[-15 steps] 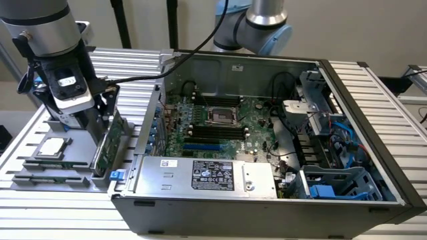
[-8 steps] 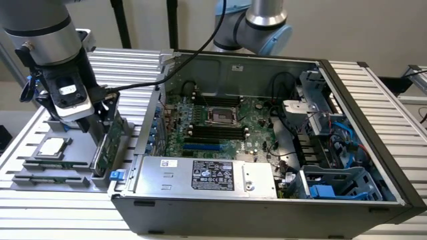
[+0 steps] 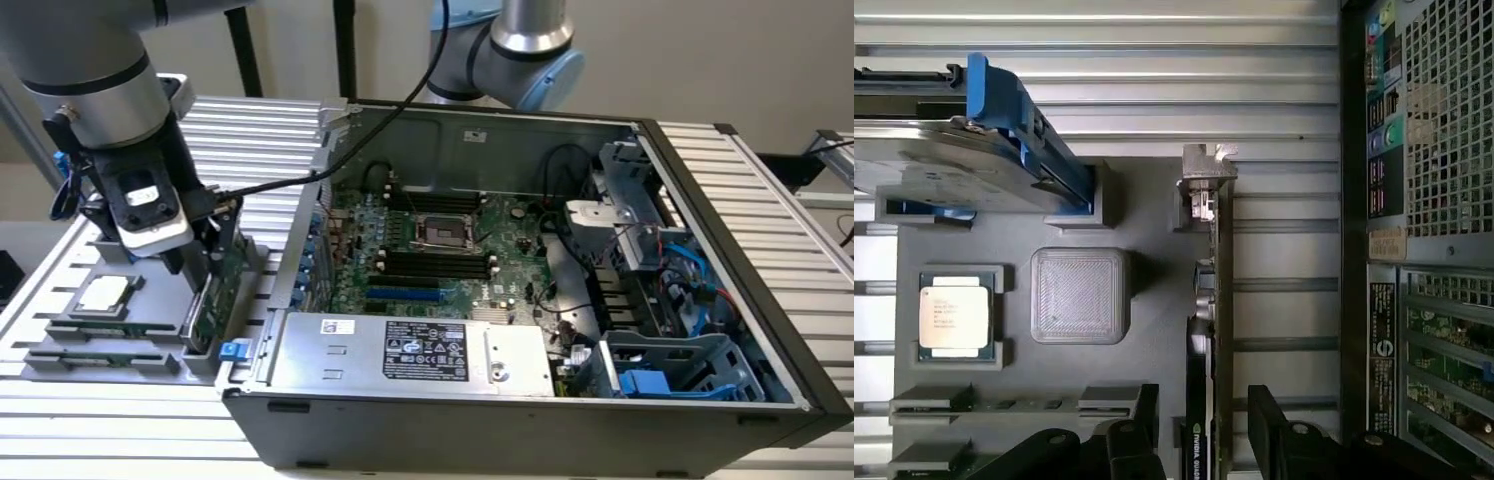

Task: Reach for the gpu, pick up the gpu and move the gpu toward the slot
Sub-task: 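Pick up the gpu and move the gpu toward the slot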

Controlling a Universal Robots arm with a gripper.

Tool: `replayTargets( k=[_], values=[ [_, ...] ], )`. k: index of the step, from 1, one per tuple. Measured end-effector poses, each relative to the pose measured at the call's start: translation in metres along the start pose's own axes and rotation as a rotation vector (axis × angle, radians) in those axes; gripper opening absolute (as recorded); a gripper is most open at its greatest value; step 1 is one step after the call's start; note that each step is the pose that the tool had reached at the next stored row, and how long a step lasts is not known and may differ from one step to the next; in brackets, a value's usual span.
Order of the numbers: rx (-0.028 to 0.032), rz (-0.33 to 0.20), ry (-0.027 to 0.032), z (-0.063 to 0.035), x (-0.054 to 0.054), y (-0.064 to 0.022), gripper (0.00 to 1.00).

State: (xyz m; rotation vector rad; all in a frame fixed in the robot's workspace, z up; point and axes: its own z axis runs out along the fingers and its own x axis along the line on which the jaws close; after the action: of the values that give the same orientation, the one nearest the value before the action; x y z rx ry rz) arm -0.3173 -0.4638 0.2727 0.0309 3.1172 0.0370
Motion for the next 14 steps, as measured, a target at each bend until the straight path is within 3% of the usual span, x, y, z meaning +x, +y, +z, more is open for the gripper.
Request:
replayTargets(
  k=[14],
  values=[
    [0.0001,0.001,-0.0005,0.0254,0.0,0.001,0.48]
  ],
)
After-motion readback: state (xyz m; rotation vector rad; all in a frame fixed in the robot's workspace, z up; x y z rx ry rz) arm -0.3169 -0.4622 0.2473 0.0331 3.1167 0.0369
